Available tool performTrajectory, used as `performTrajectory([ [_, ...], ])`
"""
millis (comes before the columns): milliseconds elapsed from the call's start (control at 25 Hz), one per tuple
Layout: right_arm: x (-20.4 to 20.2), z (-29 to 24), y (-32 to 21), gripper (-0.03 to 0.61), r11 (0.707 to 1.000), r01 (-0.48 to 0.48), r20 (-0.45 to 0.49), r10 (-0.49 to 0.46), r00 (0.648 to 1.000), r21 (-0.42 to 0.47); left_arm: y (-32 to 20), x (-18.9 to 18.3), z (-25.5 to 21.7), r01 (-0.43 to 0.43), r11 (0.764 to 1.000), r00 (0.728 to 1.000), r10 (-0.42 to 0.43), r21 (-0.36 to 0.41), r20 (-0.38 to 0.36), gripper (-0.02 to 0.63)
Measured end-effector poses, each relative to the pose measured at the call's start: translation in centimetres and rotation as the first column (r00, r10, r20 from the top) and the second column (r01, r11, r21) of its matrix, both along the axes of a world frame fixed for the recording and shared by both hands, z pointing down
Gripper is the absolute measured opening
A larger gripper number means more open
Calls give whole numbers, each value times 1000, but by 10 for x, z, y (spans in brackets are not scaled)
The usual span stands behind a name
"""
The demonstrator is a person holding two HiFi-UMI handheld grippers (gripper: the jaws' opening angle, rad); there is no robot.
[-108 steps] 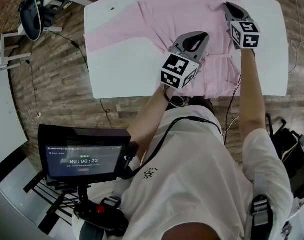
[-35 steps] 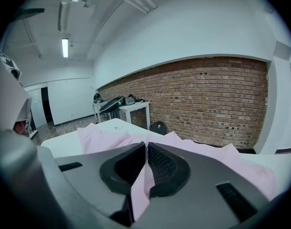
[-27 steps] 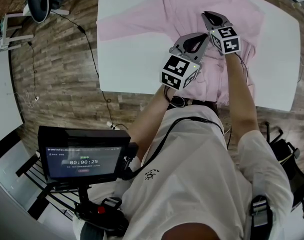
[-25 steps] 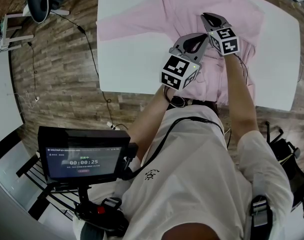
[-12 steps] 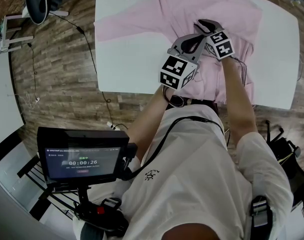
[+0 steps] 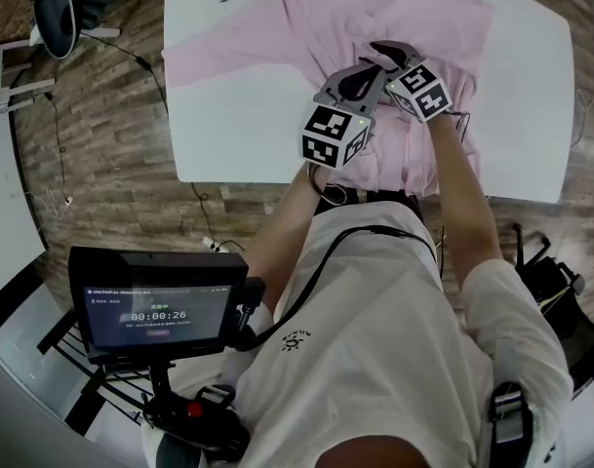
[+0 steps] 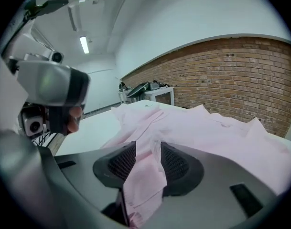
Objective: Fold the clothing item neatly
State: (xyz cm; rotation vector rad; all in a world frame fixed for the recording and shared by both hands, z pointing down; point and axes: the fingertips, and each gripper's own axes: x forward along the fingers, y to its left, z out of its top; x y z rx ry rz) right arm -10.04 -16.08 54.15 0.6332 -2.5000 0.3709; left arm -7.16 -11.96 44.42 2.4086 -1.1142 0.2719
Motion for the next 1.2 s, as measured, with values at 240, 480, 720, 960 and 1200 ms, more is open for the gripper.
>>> performTrajectory([
  [240, 29, -10, -6, 146, 1000, 5, 9, -6, 1000, 19, -17, 1, 16, 56, 998, 998, -56, -22, 26, 3],
  [480, 83, 6, -22, 146, 998, -58, -5, 58, 998, 11, -41, -11, 47, 140, 990, 986, -137, -26, 96, 3],
  [720, 131, 26, -42, 146, 989, -146, -20, 146, 989, 2, -64, -11, 70, 154, 988, 955, -153, 15, 254, 71],
  [960, 150, 42, -45, 146, 988, -156, -40, 155, 987, -18, -80, 8, 90, 58, 998, 920, -40, -33, 390, 156],
  [1200, 148, 38, -46, 146, 989, -148, -34, 148, 988, -28, -89, 4, 98, 72, 993, 892, -25, -88, 452, 155],
])
